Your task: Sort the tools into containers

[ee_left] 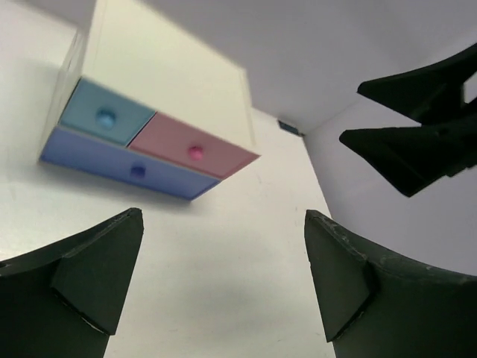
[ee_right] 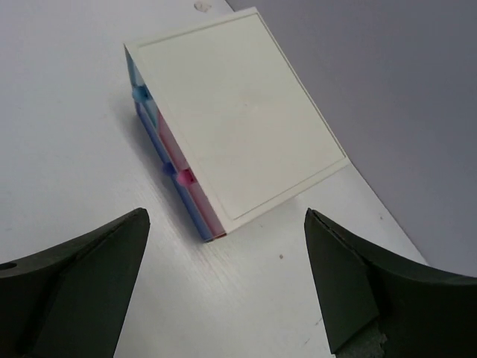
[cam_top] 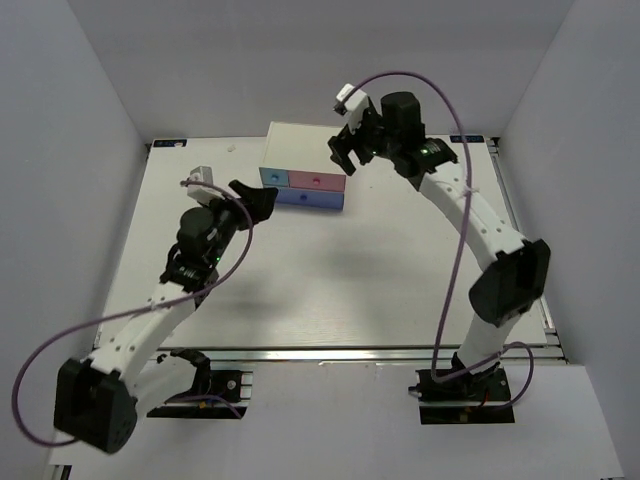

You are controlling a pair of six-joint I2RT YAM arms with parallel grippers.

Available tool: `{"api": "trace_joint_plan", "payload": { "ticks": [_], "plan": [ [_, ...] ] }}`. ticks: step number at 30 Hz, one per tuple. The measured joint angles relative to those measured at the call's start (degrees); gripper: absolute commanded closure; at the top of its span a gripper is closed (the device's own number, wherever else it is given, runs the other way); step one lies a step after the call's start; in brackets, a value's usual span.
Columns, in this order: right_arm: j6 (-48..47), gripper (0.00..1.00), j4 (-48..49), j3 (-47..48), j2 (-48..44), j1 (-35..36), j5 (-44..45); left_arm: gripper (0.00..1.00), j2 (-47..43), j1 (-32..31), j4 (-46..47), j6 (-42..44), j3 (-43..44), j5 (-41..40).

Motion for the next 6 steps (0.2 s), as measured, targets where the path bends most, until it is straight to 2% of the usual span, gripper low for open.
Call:
{"api": "trace_joint_plan", "payload": {
  "ticks": [3,6],
  "plan": [
    [5.6,0.11,-1.9,-2.6,-6.3,-0.2,0.0,0.02,-8.7,0.0,-3.1,4.2,-0.4,1.6],
    [10.9,0.11,-2.8,-9.6,-12.7,-0.3,-1.0,0.02,-14.4,0.0,-5.5,7.0,-0.8,3.0]
  ]
}}
